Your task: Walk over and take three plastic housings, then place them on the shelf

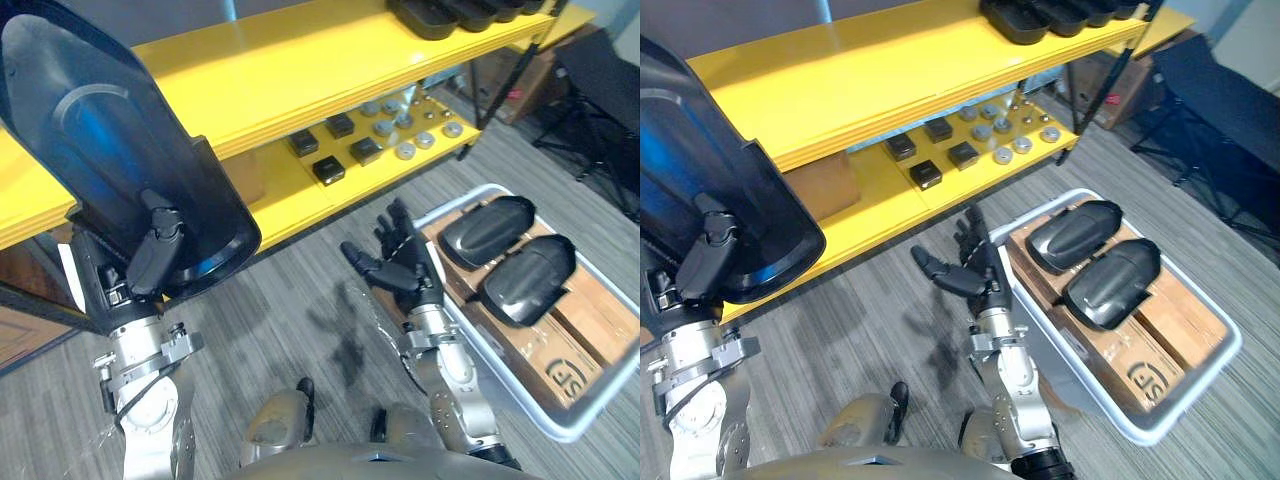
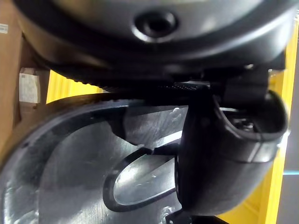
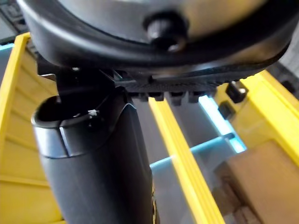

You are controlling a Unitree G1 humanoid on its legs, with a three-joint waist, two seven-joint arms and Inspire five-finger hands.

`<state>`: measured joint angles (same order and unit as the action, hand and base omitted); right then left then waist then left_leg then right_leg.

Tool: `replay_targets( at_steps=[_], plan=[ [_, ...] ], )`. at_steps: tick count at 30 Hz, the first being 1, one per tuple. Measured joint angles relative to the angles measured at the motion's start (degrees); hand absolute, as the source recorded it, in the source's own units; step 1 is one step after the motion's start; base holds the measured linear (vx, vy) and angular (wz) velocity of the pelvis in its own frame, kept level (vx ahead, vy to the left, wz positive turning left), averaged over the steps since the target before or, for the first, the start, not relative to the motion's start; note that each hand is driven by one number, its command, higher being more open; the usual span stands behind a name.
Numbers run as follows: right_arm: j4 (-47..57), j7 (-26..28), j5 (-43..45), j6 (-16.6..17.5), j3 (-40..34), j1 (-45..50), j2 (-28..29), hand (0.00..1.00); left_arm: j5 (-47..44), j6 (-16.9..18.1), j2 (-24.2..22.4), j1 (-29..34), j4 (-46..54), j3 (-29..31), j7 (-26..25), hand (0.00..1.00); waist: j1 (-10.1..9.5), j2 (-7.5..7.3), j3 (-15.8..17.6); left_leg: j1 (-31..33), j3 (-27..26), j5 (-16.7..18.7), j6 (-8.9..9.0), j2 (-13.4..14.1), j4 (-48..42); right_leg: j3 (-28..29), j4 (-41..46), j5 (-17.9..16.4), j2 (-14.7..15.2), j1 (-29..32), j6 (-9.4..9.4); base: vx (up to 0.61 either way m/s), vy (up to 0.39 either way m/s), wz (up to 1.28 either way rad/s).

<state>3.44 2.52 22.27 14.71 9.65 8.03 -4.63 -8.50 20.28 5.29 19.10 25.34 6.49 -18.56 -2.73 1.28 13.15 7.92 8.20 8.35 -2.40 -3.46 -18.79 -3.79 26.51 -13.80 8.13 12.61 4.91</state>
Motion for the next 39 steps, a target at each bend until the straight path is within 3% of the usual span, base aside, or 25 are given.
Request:
replay_targets(
  at_steps=[1, 3, 4, 5, 6, 7, 8, 9, 10, 14, 19, 25, 26, 39],
  plan=[
    [0.3, 0.0, 0.2, 0.2, -0.9, 0.3, -0.2, 1.00, 0.1, 0.0, 0.2, -0.1, -1.1, -0.4, -0.6, 0.00, 0.56, -0.21, -0.1, -1.5, 2.1, 0.7, 1.12, -0.3, -0.4, 2.7, -2.8, 1.2, -0.7, 0.3, 0.30, 0.37, -0.222, 1.15],
    [1.5, 0.2, 0.7, 0.4, -1.9, 0.7, -0.2, 1.00, 0.0, 0.0, 0.3, 0.0, -1.8, -1.2, -0.9, 0.00, 1.32, -1.23, -0.8, -2.7, 5.3, 1.7, 2.68, -1.0, -1.0, 2.5, -6.0, 4.0, -0.3, -0.4, -0.58, 0.36, -0.284, 1.01],
    [3.2, 0.7, 0.7, 0.7, -2.2, 0.9, -0.2, 1.00, 0.0, 0.0, 0.3, 0.0, -1.8, -1.4, -0.8, 0.00, 1.27, -2.58, -1.6, -2.9, 6.7, 2.5, 4.00, -1.5, -1.1, 1.9, -8.8, 7.5, 0.1, -1.1, -1.82, 0.34, -0.366, 1.10],
    [4.9, 1.5, 0.6, 0.9, -2.2, 0.5, -0.8, 1.00, -0.2, 0.0, -0.3, 0.1, -2.3, -1.5, -0.6, 0.00, 1.29, -2.87, -2.2, -2.7, 7.8, 3.6, 5.37, -1.1, -1.5, 0.0, -9.8, 11.3, 0.3, -2.5, -0.04, 0.30, -0.368, 1.07],
    [5.6, 1.5, 0.6, 0.9, -2.2, 0.3, -1.4, 1.00, -0.7, 0.0, -1.0, 0.5, -2.6, -1.9, -0.3, 0.00, 1.40, -1.85, -2.6, -2.2, 7.1, 4.1, 5.85, 0.4, -2.1, -2.0, -10.7, 11.3, -0.4, -3.5, -0.59, 0.24, -0.339, 1.13],
    [6.9, 1.3, 0.5, 0.9, -2.3, 0.4, -2.7, 1.00, -1.4, 0.0, -1.8, 1.3, -2.8, -3.0, 0.8, 0.00, 1.57, -0.06, -3.5, -1.4, 2.7, 5.0, 5.04, 4.2, -2.2, -5.6, -12.9, 11.2, -1.9, -5.5, -1.54, 0.18, -0.284, 0.92],
    [7.0, 0.6, 0.6, 0.9, -2.4, 0.1, -3.4, 1.00, -1.3, 0.0, -2.2, 1.6, -2.9, -3.3, 1.7, 0.00, 1.29, 0.41, -3.8, -1.6, 0.6, 4.8, 5.24, 6.8, -1.9, -7.1, -13.7, 10.9, -2.8, -6.6, -2.22, 0.23, -0.346, 1.15],
    [6.9, -0.6, 0.7, 0.9, -3.0, 0.2, -4.1, 1.00, -0.9, 0.1, -2.6, 1.6, -3.3, -3.8, 2.8, 0.00, 1.11, 0.83, -4.0, -2.7, -2.0, 2.9, 6.64, 9.8, 0.2, -9.4, -14.9, 10.4, -3.7, -8.8, -3.03, 0.18, -0.276, 0.77],
    [6.9, -0.7, 0.7, 0.9, -3.8, 0.3, -4.1, 1.00, -0.8, 0.3, -2.8, 1.6, -3.7, -3.8, 3.3, 0.00, 0.95, 1.27, -4.3, -3.4, -2.9, 2.5, 6.83, 10.2, 1.7, -9.4, -15.5, 10.3, -4.1, -9.5, -3.17, 0.14, -0.197, 0.59],
    [6.8, -0.6, 0.6, 0.9, -5.2, 1.1, -3.2, 1.00, -0.9, 0.8, -2.8, 1.6, -5.1, -3.7, 3.3, 0.00, 0.84, 1.69, -4.6, -3.6, -4.2, 1.8, 6.86, 10.0, 1.9, -8.5, -16.8, 10.3, -4.4, -9.8, -3.15, 0.03, -0.018, -0.01],
    [5.2, -0.7, 0.5, 0.9, -7.3, 5.6, -0.9, 1.00, -2.6, 0.8, -2.8, 1.1, -9.2, -4.9, 4.5, 0.00, 1.44, 1.53, -4.7, -1.6, -8.6, -0.5, 3.57, 8.9, -1.5, -8.8, -20.2, 10.6, -3.4, -12.7, -3.48, -0.02, 0.010, 0.25],
    [0.7, -0.9, 0.6, 0.9, -9.8, 6.4, -0.8, 1.00, -2.5, 0.8, -2.7, -0.2, -9.5, -6.8, 6.0, 0.00, 1.26, 2.77, -5.5, -8.2, -9.5, -5.0, 6.83, 8.4, 12.5, -9.9, -20.8, 11.9, -3.3, -13.1, -2.99, -0.04, 0.010, 0.13],
    [-1.1, -1.8, 1.2, 0.9, -9.3, 7.1, 0.5, 1.00, -2.5, 0.8, -0.7, -3.4, -9.2, -6.7, 7.5, 0.00, 2.95, -0.22, -8.0, -8.4, -10.2, -6.1, 6.40, 7.1, 14.5, -9.9, -23.9, 14.9, -2.3, -13.6, -1.83, 0.00, 0.000, 0.00],
    [-1.1, -1.6, 1.1, 0.9, -11.9, 7.2, 2.2, 1.00, -2.6, 0.8, -0.7, -3.4, -9.2, -5.2, 10.3, 0.00, 3.00, -0.27, -8.0, -8.5, -11.5, -6.1, 6.35, 7.2, 15.1, -8.6, -23.7, 14.8, -2.4, -12.7, -1.87, 0.00, 0.000, -0.04]
  ],
)
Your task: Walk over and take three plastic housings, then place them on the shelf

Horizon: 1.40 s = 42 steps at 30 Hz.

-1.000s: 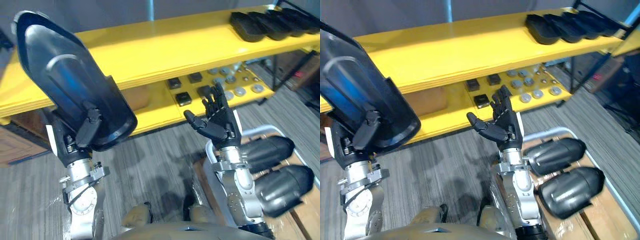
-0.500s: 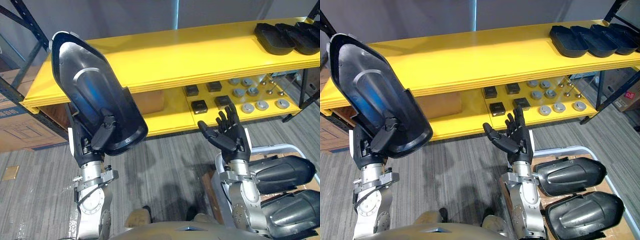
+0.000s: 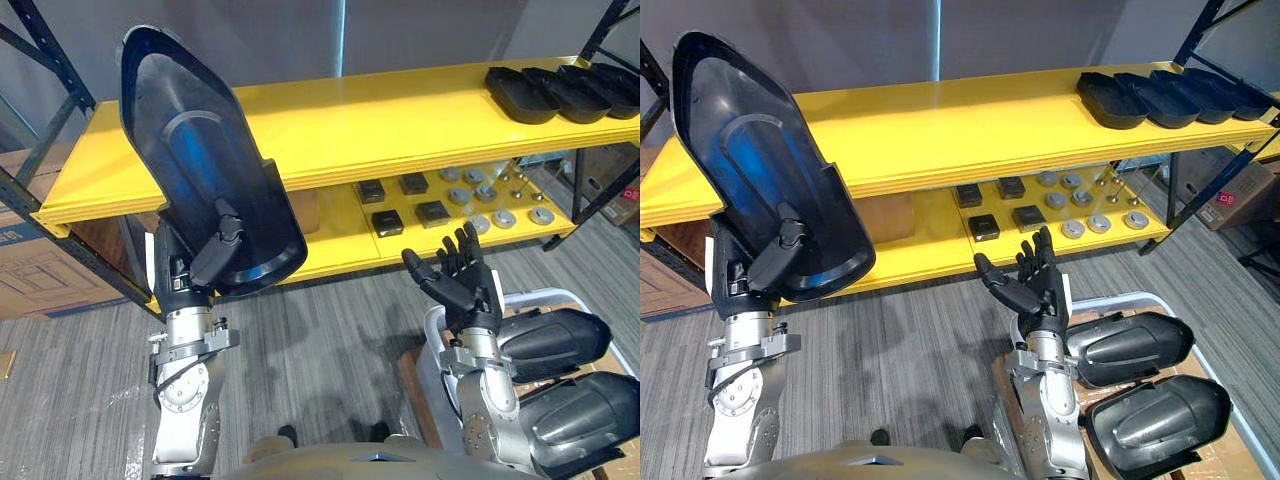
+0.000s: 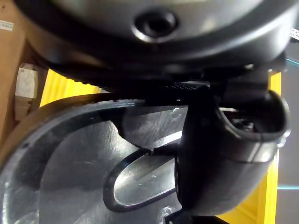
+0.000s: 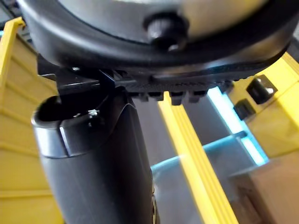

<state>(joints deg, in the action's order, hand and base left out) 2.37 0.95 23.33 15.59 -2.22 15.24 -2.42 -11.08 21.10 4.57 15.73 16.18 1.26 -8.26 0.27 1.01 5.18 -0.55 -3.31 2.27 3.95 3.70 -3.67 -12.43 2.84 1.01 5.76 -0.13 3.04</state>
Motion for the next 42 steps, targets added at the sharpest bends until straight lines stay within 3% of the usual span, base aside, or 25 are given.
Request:
replay_targets(
  at_steps=[9, 12, 16, 18, 21, 23, 24, 25, 28, 29, 31, 32, 36, 40, 42],
  plan=[
    [-0.4, 0.3, -0.4, -0.6, -3.5, 1.4, 0.6, 1.00, 1.2, 0.0, 0.0, 0.0, 0.0, 0.9, 2.1, 0.00, 0.19, 0.00, 0.0, -1.7, -2.4, 0.6, -0.17, 0.4, 0.4, 1.9, 0.0, 0.0, 0.0, 0.0, 0.08, 0.01, 0.000, -0.13],
    [-0.4, 1.2, 3.1, -0.7, -3.5, 1.3, 0.5, 1.00, 2.4, 0.0, 0.0, 0.1, 0.0, 1.3, 1.8, 0.00, -0.10, 0.46, 0.2, 0.5, -2.7, 4.7, -0.19, 1.0, -7.2, 3.1, 0.2, 0.0, -0.6, -0.7, 0.09, -0.02, 0.022, -0.14],
    [-0.5, 1.2, 4.6, -0.6, -2.4, 0.6, 0.8, 1.00, 2.5, 0.0, 0.0, 0.1, 0.0, 2.3, 0.8, 0.00, -0.34, 1.04, 0.4, 0.1, -3.8, 6.2, -0.76, 1.1, -9.2, 5.0, 1.3, -0.1, -0.7, -0.7, 0.13, -0.05, 0.036, -0.25],
    [-0.5, 1.2, 4.6, -0.7, -1.2, 0.6, 1.1, 1.00, 2.5, 0.0, -0.1, 0.2, 0.2, 3.1, 0.8, 0.00, -0.72, 1.08, 0.5, 0.3, -5.3, 7.9, -1.35, 1.1, -10.8, 6.7, 4.9, -2.1, -0.6, 1.5, 0.24, -0.09, 0.042, -0.43],
    [-0.5, 1.2, 4.5, -1.2, 1.1, 0.9, 1.3, 1.00, 2.2, 0.0, -0.1, 0.2, 2.7, 3.0, 1.4, 0.00, -0.01, -0.42, 2.1, 0.9, -6.1, 11.7, -1.75, 0.8, -16.3, 7.9, 15.4, -7.2, 1.3, 5.3, 0.67, -0.08, 0.082, -0.19],
    [-0.4, 1.2, 4.5, -1.6, 2.4, 2.0, 2.0, 1.00, 2.3, 0.0, 0.2, 0.0, 5.3, 2.1, 2.1, 0.00, 0.52, -1.42, 3.2, 0.9, -6.4, 12.9, -2.82, 0.7, -18.4, 8.0, 27.0, -7.5, 2.4, 9.8, -0.15, -0.06, 0.012, -0.04],
    [-0.4, 1.2, 4.5, -1.8, 2.5, 2.4, 2.5, 1.00, 2.4, 0.0, 0.6, 0.0, 5.6, 1.7, 2.0, 0.00, 0.93, -0.92, 3.8, 0.4, -5.9, 12.9, -2.97, 1.0, -18.3, 8.2, 28.7, -7.2, 2.3, 10.7, -0.57, 0.02, 0.014, 0.24],
    [0.2, 1.2, 4.7, -2.1, 2.8, 3.8, 3.2, 1.00, 2.1, -0.1, 1.5, 0.0, 6.1, 1.2, 2.4, 0.00, 2.10, -1.12, 3.7, 0.2, -5.0, 12.9, -2.99, 1.1, -18.1, 8.7, 26.9, -7.8, 1.6, 10.7, -0.90, 0.04, -0.001, 0.30],
    [2.8, 1.7, 5.2, -2.3, 2.8, 5.3, 3.2, 1.00, 0.3, 0.0, 3.1, -0.8, 6.7, 0.1, 2.5, 0.00, 2.98, -1.10, 3.8, 1.3, -3.4, 13.3, -2.48, 1.3, -18.1, 9.6, 18.5, -7.8, 1.1, 11.1, -0.98, 0.07, -0.100, 0.30],
    [3.1, 2.0, 5.2, -2.2, 2.4, 5.6, 3.1, 1.00, -0.1, -0.1, 3.1, -1.2, 6.5, -0.6, 2.4, 0.00, 3.11, -0.73, 4.0, 1.3, -2.8, 13.7, -1.87, 2.0, -18.1, 9.3, 16.5, -6.5, 0.9, 11.2, 0.21, 0.06, -0.147, 0.28],
    [3.0, 2.6, 5.2, -2.2, 2.2, 6.4, 3.1, 1.00, -0.3, 0.1, 2.8, -1.6, 6.3, -1.6, 2.1, 0.00, 2.53, -0.13, 4.1, 1.2, -2.4, 14.6, 0.13, 3.9, -18.8, 7.1, 15.3, -2.8, -0.2, 9.8, 0.08, 0.16, -0.167, 0.16],
    [3.1, 3.0, 5.2, -1.8, 2.2, 6.6, 2.8, 1.00, -0.3, 0.0, 2.7, -1.7, 6.3, -2.8, 2.0, 0.00, 2.59, 0.85, 4.4, 1.0, -2.3, 13.7, 1.36, 4.9, -18.1, 6.0, 16.3, -3.5, -0.8, 9.8, -0.90, 0.21, -0.174, 0.17],
    [5.3, 3.4, 5.2, -1.7, 2.2, 7.0, 1.4, 1.00, 0.1, 0.0, 2.1, -2.0, 6.3, -6.2, 2.3, 0.00, 2.92, 1.21, 4.3, -2.4, -3.0, 10.6, 2.83, 5.3, -11.2, 4.2, 16.9, -5.9, -1.0, 8.9, -1.98, 0.13, -0.133, 0.20],
    [7.7, 3.9, 5.1, -0.9, 2.4, 7.0, 0.1, 1.00, -0.5, 0.0, 2.0, -1.2, 6.2, -6.0, 1.9, 0.00, 2.69, 1.12, 2.4, -3.0, -2.4, 10.9, 0.92, 6.6, -8.8, 2.6, 16.6, -7.7, -2.0, 8.2, -2.54, 0.06, -0.116, 0.21],
    [7.7, 3.9, 5.1, -0.9, 2.0, 6.9, -0.2, 1.00, -0.5, 0.1, 2.2, -1.2, 6.0, -5.9, 1.2, 0.00, 2.09, 0.75, 1.0, -3.0, -2.4, 10.0, -1.34, 7.0, -7.8, 2.2, 15.3, -8.3, -2.8, 8.1, -2.78, 0.07, -0.097, 0.13]
  ],
)
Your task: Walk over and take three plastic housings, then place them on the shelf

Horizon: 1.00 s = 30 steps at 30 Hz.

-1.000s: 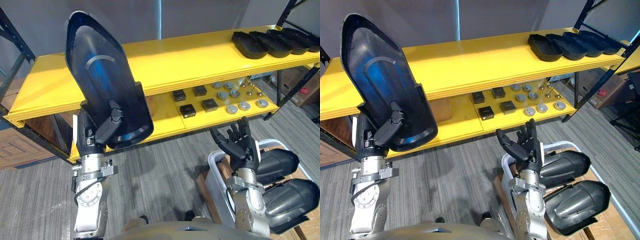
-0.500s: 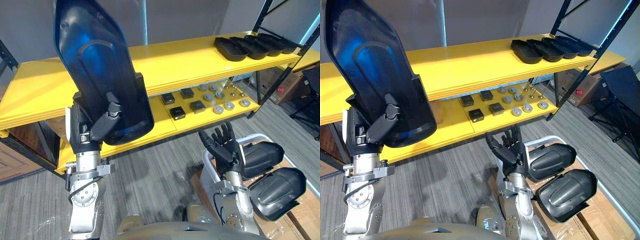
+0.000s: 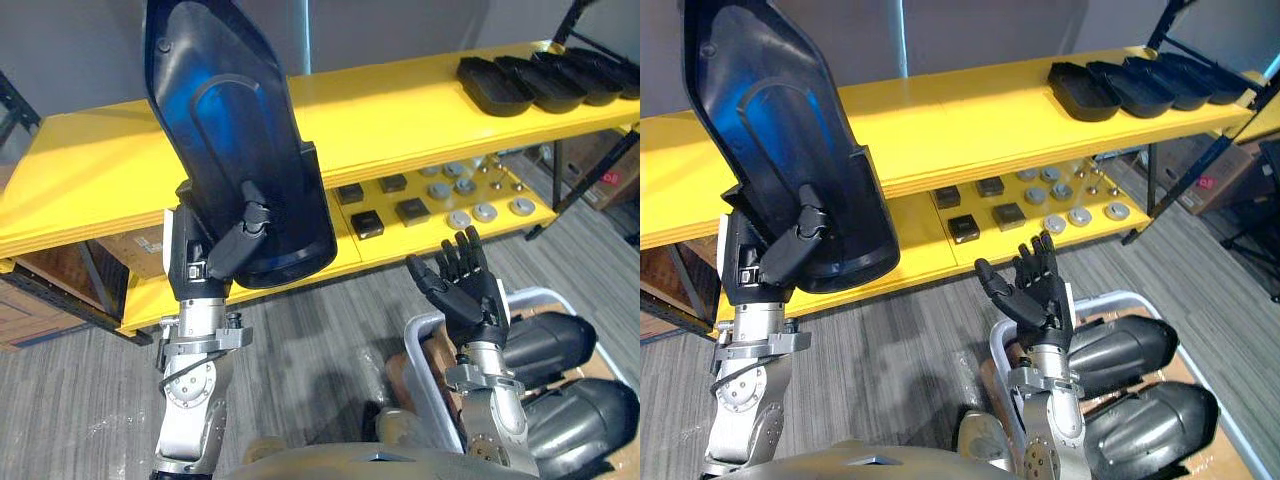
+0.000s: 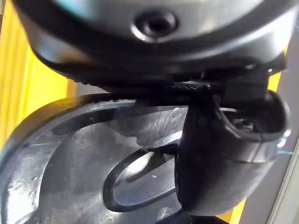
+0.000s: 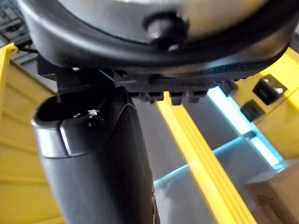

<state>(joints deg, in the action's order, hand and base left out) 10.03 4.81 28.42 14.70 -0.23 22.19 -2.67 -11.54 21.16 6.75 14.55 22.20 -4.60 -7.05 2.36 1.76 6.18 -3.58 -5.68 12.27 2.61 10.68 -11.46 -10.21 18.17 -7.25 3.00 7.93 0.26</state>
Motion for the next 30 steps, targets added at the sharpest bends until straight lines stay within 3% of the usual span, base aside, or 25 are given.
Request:
replay_targets(
  at_steps=[3, 6, 8, 10, 13, 14, 16, 17, 18, 19, 20, 22, 23, 24, 25, 30],
  plan=[
    [-0.3, 0.8, 0.0, 0.0, -1.6, -0.3, -0.1, 1.00, 0.0, -0.1, 0.1, 0.1, -2.2, 0.1, -0.9, 0.00, -0.38, -0.40, -1.1, 2.2, -1.8, -2.8, -2.11, 0.0, -4.4, -0.4, -3.0, 0.3, -0.3, -1.5, -0.26, 0.10, -0.131, 0.12],
    [-0.3, 2.4, 0.1, 0.0, -2.0, -0.7, -1.9, 1.00, 0.2, -0.2, -0.1, 1.6, -3.1, 0.0, -1.6, 0.00, -0.43, 0.38, -0.9, 9.9, -1.2, -4.2, -3.73, 2.7, -22.9, -0.4, -5.4, 0.1, -1.8, -4.7, -1.25, 0.10, -0.089, -0.09],
    [-0.3, 3.3, 0.1, 0.0, -1.4, -0.6, -2.1, 1.00, 0.0, -0.4, -0.1, 3.7, -3.1, 0.2, -1.2, 0.00, -0.88, 1.29, 0.0, 16.9, 1.6, -8.9, -3.11, 6.8, -41.7, 0.3, -6.5, -1.4, -4.4, -9.6, -3.63, 0.17, -0.047, -0.33],
    [-0.3, 3.5, 0.1, 0.7, -1.4, -0.7, -1.9, 1.00, -0.4, -0.4, -0.1, 4.7, -3.7, 0.4, 0.3, 0.00, -1.58, 1.79, -0.2, 18.5, 1.4, -5.7, -2.39, 6.6, -44.5, 1.7, -7.9, -1.8, -4.7, -12.6, -4.21, 0.19, 0.005, -0.48],
    [-0.3, 3.6, 0.0, 1.2, -0.9, -1.6, -1.9, 1.00, -0.4, 0.0, -0.1, 4.8, -3.7, 1.2, 2.9, 0.00, -2.31, 1.30, -0.1, 18.2, -1.8, -1.7, -2.64, 3.8, -30.9, 4.0, -9.5, -2.0, -3.3, -15.2, -3.89, 0.24, 0.064, -0.40],
    [-0.3, 3.6, 0.0, 1.4, -0.1, -2.8, -2.0, 1.00, -0.4, 0.0, -0.1, 5.1, -3.7, 1.6, 3.8, 0.00, -2.28, 0.42, 0.1, 17.7, -1.9, -2.3, -1.80, 1.2, -19.0, 5.0, -9.0, -2.2, -1.4, -15.3, -2.53, 0.27, 0.116, -0.31],
    [-0.3, 3.5, 0.0, 1.7, 0.8, -3.9, -2.3, 1.00, -1.1, 0.0, -0.2, 5.3, -3.7, 1.6, 4.6, 0.00, -2.42, -0.17, 0.6, 16.7, -1.2, -5.3, -0.52, -0.3, -8.6, 6.4, -8.7, -3.1, 0.3, -16.2, -1.10, 0.26, 0.177, -0.37],
    [-0.3, 3.5, 0.0, 2.1, 1.3, -4.1, -2.8, 1.00, -1.6, 0.0, -0.2, 5.3, -3.7, 1.6, 5.1, 0.00, -2.44, -0.04, 0.6, 15.9, -0.7, -8.3, 0.23, -0.2, -3.6, 7.3, -7.8, -4.5, 1.0, -17.1, 0.46, 0.34, 0.298, -0.39],
    [-0.3, 3.2, -0.1, 2.4, 1.5, -4.0, -3.9, 1.00, -2.2, 0.1, -0.2, 5.3, -3.7, 1.3, 5.6, 0.00, -2.40, 1.02, 0.3, 14.8, -0.5, -12.7, 0.58, 0.3, -0.9, 8.1, -6.1, -6.5, 1.1, -18.0, 2.07, 0.30, 0.294, -0.34],
    [-0.2, 3.0, 0.0, 2.5, 1.5, -4.1, -4.4, 1.00, -2.4, 0.3, -0.2, 5.3, -3.7, 1.0, 5.9, 0.00, -2.36, 2.13, 0.0, 14.3, -0.4, -16.5, 0.81, 0.7, -0.8, 8.7, -4.9, -8.0, 1.1, -18.1, 3.00, 0.26, 0.323, -0.29],
    [-1.0, 2.3, 0.0, 2.4, 2.0, -4.4, -3.6, 1.00, -2.9, 0.4, 0.1, 4.9, -4.0, 1.0, 6.0, 0.00, -2.15, -0.06, 0.0, 13.9, -1.4, -16.0, 2.26, -0.8, -3.6, 9.7, -2.3, -10.1, 3.2, -18.1, 3.83, 0.18, 0.245, -0.21],
    [-0.8, 2.0, 0.0, 2.4, 2.9, -5.4, -3.4, 1.00, -4.7, 0.4, 0.4, 3.6, -4.0, 1.0, 5.8, 0.00, -2.24, -2.70, 0.4, 14.1, -3.8, -12.2, 0.79, -2.9, -6.4, 11.9, -2.2, -10.0, 6.2, -18.0, 4.23, 0.21, 0.295, -0.32],
    [-0.8, 1.9, -0.1, 2.4, 3.2, -6.0, -3.3, 1.00, -4.9, 0.2, 0.3, 3.2, -4.0, 0.9, 5.7, 0.00, -2.23, -3.01, 0.6, 14.2, -4.3, -11.3, 0.47, -3.3, -7.3, 12.1, -2.3, -9.6, 6.8, -18.2, 4.89, 0.19, 0.301, -0.44],
    [-0.8, 1.8, 0.0, 2.4, 3.2, -6.6, -2.9, 1.00, -5.7, -0.2, 0.4, 2.7, -4.0, 1.1, 5.2, 0.00, -2.13, -3.14, 0.6, 14.1, -5.4, -9.8, -0.16, -3.5, -8.6, 12.1, -2.6, -8.4, 7.7, -18.2, 6.18, 0.12, 0.231, -0.35],
    [-0.8, 1.6, 0.2, 2.6, 3.1, -6.7, -2.3, 1.00, -5.8, -0.3, 0.5, 2.4, -4.0, 1.0, 5.2, 0.00, -1.85, -3.15, 0.5, 13.6, -6.1, -8.9, -0.22, -4.0, -8.3, 11.7, -2.9, -6.9, 8.4, -18.2, 6.28, 0.12, 0.259, -0.32],
    [-0.8, 0.8, 0.0, 3.2, 3.2, -6.4, 0.3, 1.00, -3.2, -4.4, 0.5, 0.3, -3.7, 1.3, 4.3, 0.00, -1.33, -2.53, 0.2, 10.9, -8.5, -11.5, -0.96, -5.1, -0.7, 7.0, -6.3, 0.6, 9.2, -16.8, 5.74, 0.06, 0.143, -0.22]
  ],
)
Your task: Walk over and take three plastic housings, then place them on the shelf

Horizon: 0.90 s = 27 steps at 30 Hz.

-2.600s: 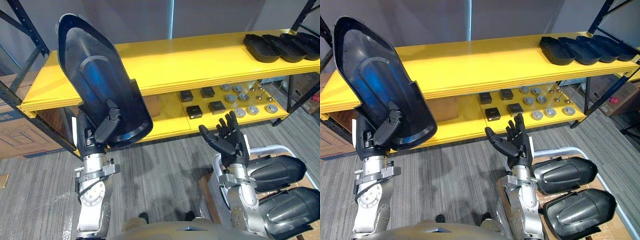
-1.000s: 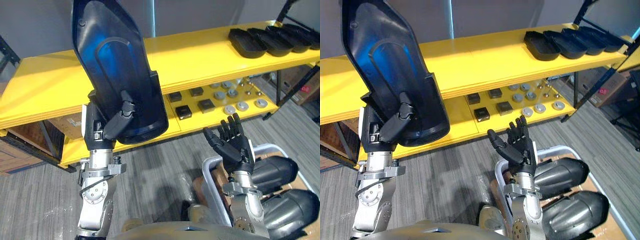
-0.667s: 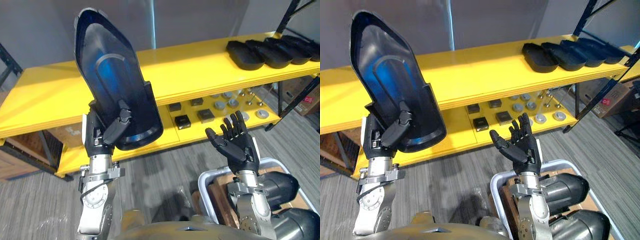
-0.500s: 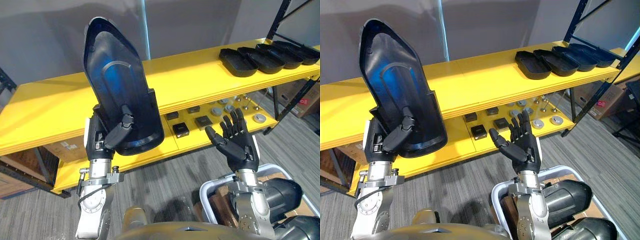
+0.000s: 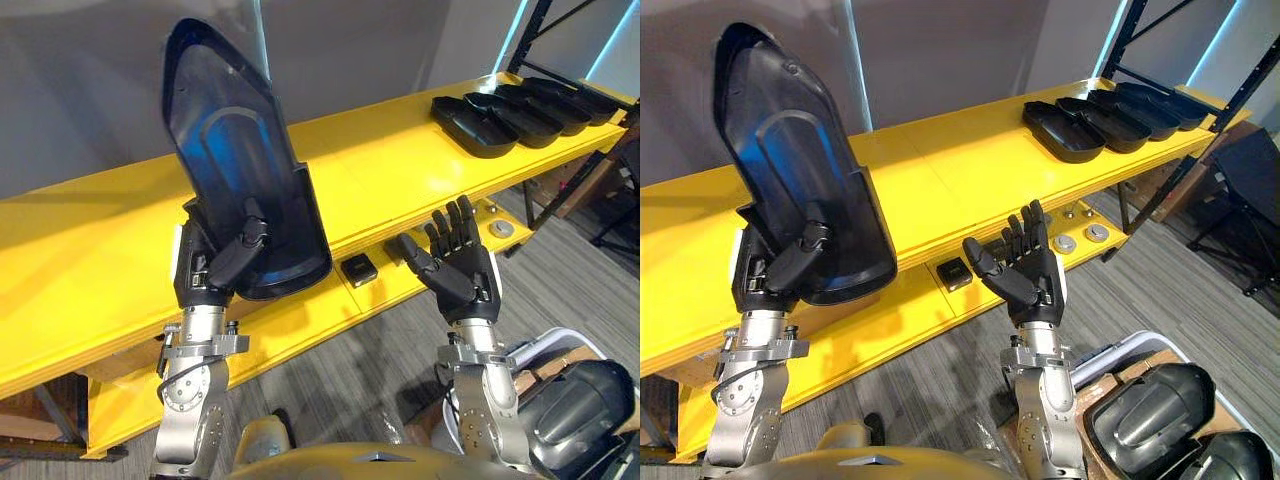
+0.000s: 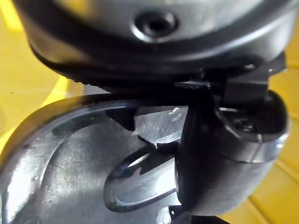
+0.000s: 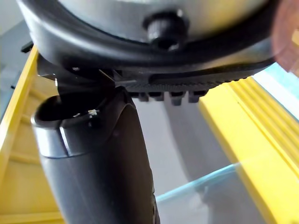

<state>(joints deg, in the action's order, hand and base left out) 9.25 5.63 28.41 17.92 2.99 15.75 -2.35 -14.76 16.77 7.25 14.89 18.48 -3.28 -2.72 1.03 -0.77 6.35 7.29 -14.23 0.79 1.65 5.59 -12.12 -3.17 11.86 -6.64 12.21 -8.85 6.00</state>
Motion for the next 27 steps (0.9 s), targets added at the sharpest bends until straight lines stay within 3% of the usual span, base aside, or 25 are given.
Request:
replay_targets(
  at_steps=[1, 6, 9, 12, 14, 17, 21, 27],
  plan=[
    [0.0, 0.0, 0.0, 0.2, 0.1, 0.4, 0.8, 1.00, 0.9, -1.8, 0.0, -0.5, 0.0, 0.2, -0.8, 0.00, 0.79, -0.26, -0.1, -0.1, -0.3, -1.2, 0.00, -0.4, 1.6, -0.3, -1.2, 0.9, 0.6, 0.4, 0.61, 0.03, 0.087, -0.07],
    [0.0, 0.0, -5.8, -1.7, 0.4, 2.8, -0.1, 1.00, 0.9, -6.1, 0.6, -4.2, -0.3, 3.6, -4.8, 0.00, 1.06, -0.29, 0.0, 0.2, -1.8, -2.5, -0.96, -1.2, 2.5, -2.4, -3.6, 1.3, 1.7, 0.9, 1.17, 0.00, 0.042, -0.14],
    [0.0, 0.2, -7.4, -3.0, 2.4, 2.9, -2.6, 1.00, -0.7, -7.2, 0.9, -12.6, -2.7, 6.1, -11.8, 0.00, 1.01, -0.01, 0.4, 0.8, -1.8, -3.8, 0.29, -1.1, 4.6, -3.6, -5.4, 0.9, 1.1, 1.6, 0.96, -0.08, -0.017, -0.08],
    [0.0, 0.3, -7.4, -4.8, 4.4, 0.2, -3.9, 1.00, -0.8, -7.4, 3.0, -19.0, -6.1, 8.6, -15.3, 0.00, 0.91, 0.22, 1.4, 2.7, -1.2, -5.8, 0.66, -0.8, 6.2, -4.7, -6.1, -0.5, 0.6, 4.0, 1.16, -0.14, -0.056, -0.14],
    [0.0, 0.1, -7.4, -6.9, 5.6, -1.4, -4.8, 1.00, -1.4, -9.0, 4.1, -24.0, -10.7, 8.9, -17.5, 0.00, 1.47, 1.53, 3.0, 2.6, -0.2, -8.4, 1.07, -0.3, 8.4, -5.1, -5.6, -0.7, -0.4, 5.0, 1.58, -0.19, -0.065, 0.03],
    [0.0, -0.1, -7.4, -7.7, 7.9, -1.8, -5.3, 1.00, -3.2, -10.0, 5.4, -27.6, -15.6, 8.8, -19.0, 0.00, 2.22, 1.86, 3.8, 2.5, 0.1, -10.9, 1.48, 0.7, 11.3, -5.0, -4.8, -0.7, -1.8, 6.7, 1.44, -0.12, -0.043, -0.01],
    [0.0, -0.3, -7.3, -7.6, 9.6, -2.3, -5.3, 1.00, -7.1, -12.0, 8.1, -35.5, -24.8, 8.6, -20.6, 0.00, 2.55, 0.88, 4.7, 2.5, 0.1, -12.1, 1.17, 1.3, 12.2, -4.4, -3.9, -0.7, -2.4, 7.7, 1.54, -0.04, -0.022, -0.04],
    [0.0, -1.1, -7.3, -7.6, 13.6, -4.6, -5.9, 1.00, -10.1, -14.8, 13.4, -47.7, -31.0, 6.7, -20.9, 0.00, 3.64, 0.36, 9.3, 4.1, 0.0, -13.8, 0.56, 1.0, 13.5, -3.9, -1.6, -0.6, -2.3, 10.9, 1.68, -0.01, 0.001, -0.01]
  ],
)
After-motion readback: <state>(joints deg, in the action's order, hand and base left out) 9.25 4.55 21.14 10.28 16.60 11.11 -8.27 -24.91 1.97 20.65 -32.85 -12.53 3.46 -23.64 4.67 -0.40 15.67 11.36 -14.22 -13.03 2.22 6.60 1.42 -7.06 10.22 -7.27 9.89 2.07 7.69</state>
